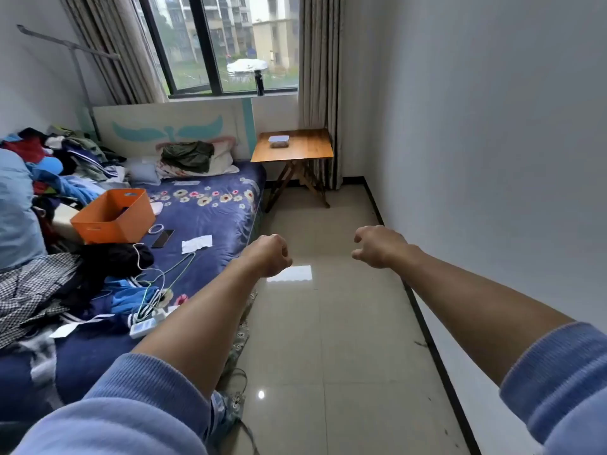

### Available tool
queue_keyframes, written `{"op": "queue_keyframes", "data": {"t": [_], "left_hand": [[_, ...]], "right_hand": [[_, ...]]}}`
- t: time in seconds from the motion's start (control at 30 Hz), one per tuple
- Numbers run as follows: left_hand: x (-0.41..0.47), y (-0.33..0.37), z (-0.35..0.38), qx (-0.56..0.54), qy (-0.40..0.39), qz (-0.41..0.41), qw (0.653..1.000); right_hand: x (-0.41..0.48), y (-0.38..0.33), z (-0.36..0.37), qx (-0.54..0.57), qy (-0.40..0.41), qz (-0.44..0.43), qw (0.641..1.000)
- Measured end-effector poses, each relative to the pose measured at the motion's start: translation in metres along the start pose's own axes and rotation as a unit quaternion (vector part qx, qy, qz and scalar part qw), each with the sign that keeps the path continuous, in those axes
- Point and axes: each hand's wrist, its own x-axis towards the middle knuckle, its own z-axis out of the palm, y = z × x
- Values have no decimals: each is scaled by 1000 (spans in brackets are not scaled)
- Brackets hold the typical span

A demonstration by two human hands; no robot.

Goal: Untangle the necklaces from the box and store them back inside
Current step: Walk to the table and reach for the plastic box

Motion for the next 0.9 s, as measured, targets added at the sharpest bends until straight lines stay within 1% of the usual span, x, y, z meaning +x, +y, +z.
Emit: {"op": "queue_keyframes", "data": {"t": [0.07,0.2,0.43,0.7,0.9], "left_hand": [[25,-7,-5,0,-3,-5,1000],[66,-11,-6,8,-26,-5,1000],[164,-13,9,5,-49,-7,999],[301,-11,21,-7,-66,-43,997],[385,-34,26,-29,-91,-74,993]], "right_hand": [[23,-3,-1,0,5,12,1000],[61,0,-5,3,-13,30,999],[156,31,7,0,-37,37,999],[308,69,9,-19,-67,10,998],[416,63,14,-34,-105,-22,994]]}}
